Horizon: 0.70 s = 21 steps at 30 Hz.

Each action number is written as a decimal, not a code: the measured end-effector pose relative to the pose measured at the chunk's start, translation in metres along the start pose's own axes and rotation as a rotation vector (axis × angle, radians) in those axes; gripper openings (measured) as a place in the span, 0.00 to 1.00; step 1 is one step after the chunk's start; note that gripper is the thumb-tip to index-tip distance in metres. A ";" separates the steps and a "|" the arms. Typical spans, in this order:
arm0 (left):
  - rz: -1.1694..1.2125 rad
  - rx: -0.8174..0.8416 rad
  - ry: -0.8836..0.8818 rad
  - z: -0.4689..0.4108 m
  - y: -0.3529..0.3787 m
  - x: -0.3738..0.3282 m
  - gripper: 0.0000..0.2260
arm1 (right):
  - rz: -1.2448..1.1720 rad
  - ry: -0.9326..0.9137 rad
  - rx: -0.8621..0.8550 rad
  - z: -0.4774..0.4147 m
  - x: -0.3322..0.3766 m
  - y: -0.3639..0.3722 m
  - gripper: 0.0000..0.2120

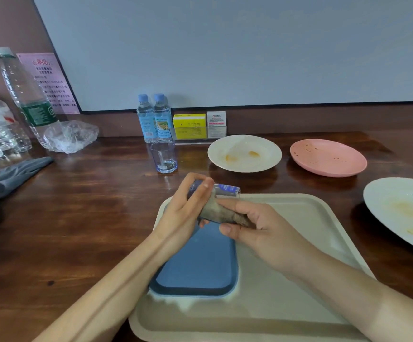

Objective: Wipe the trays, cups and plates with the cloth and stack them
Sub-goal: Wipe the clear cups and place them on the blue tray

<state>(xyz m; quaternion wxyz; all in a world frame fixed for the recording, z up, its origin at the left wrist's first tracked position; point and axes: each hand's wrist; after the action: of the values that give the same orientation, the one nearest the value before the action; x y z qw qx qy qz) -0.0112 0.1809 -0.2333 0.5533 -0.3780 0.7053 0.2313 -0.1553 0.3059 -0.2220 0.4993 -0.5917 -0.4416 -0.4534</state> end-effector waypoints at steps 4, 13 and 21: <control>-0.209 0.045 0.148 0.008 -0.007 -0.003 0.18 | -0.441 0.065 0.110 0.003 0.000 -0.002 0.19; 0.072 0.078 -0.069 0.004 0.008 -0.015 0.20 | 0.234 -0.203 -0.098 0.000 -0.003 -0.006 0.14; -0.238 0.109 0.240 0.010 -0.002 -0.005 0.14 | -0.536 0.058 0.035 0.002 0.006 -0.007 0.18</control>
<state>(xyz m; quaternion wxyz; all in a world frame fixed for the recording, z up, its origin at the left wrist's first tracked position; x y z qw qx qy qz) -0.0029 0.1886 -0.2309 0.5081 -0.4533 0.7281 0.0788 -0.1607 0.3095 -0.2149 0.3839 -0.4319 -0.5758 -0.5784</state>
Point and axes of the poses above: each hand's wrist, its own z-axis away from the middle knuckle, its own y-axis out of the palm, x = y × z, and after that the axes turned 3 degrees about y, right-handed
